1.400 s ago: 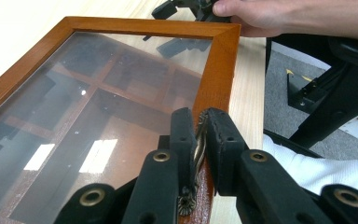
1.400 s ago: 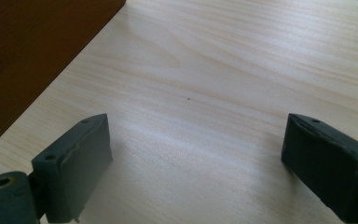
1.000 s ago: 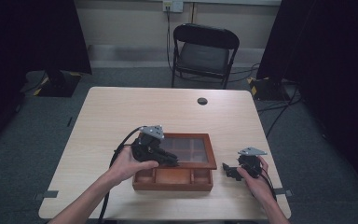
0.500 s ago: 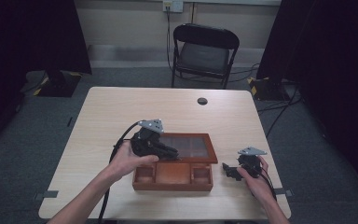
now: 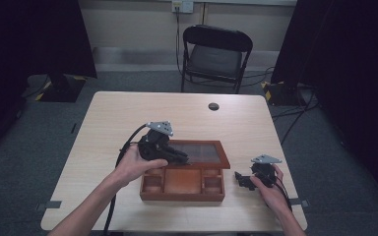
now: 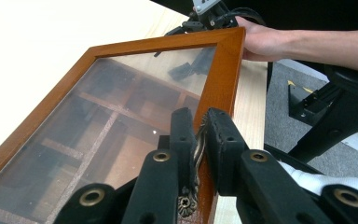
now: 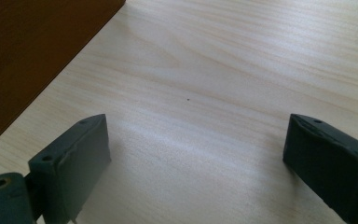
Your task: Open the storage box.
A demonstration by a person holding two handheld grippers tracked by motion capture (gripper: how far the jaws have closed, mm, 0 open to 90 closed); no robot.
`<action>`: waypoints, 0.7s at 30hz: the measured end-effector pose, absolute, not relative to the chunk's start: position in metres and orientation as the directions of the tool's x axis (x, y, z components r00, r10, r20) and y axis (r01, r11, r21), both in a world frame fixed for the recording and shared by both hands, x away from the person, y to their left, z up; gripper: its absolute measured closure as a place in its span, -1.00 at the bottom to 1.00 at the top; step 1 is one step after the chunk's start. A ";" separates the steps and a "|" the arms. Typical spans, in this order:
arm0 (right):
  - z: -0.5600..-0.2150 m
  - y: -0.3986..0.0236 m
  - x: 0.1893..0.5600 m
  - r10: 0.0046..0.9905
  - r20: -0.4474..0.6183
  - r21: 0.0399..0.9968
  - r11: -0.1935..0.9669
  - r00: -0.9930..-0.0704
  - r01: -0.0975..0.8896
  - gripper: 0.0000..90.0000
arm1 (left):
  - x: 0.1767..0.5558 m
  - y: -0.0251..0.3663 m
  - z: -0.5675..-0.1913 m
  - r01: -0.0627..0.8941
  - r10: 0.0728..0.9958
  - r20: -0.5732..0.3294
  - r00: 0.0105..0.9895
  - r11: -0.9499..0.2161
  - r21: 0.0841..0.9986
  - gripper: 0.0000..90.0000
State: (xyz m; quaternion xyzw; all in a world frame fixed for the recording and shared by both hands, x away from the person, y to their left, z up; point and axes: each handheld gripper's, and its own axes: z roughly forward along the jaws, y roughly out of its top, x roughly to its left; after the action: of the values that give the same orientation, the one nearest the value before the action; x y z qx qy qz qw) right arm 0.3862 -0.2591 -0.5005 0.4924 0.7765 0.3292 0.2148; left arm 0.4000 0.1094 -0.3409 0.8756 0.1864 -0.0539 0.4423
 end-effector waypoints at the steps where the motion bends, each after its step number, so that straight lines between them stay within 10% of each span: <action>1: -0.501 -0.259 0.386 0.906 -0.009 0.723 0.298 -0.423 0.624 -0.86 | 0.400 0.109 -0.341 0.375 0.282 -0.259 0.924 -0.531 0.760 0.80; 21: -0.501 -0.259 0.386 0.906 -0.008 0.722 0.298 -0.423 0.624 -0.86 | 0.408 0.110 -0.330 0.385 0.302 -0.257 0.918 -0.521 0.762 0.80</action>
State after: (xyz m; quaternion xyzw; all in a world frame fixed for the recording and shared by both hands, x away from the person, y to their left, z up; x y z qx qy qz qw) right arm 0.3865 -0.2591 -0.5006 0.4925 0.7766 0.3293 0.2140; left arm 0.4079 0.1099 -0.3296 0.8709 0.1972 -0.0459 0.4478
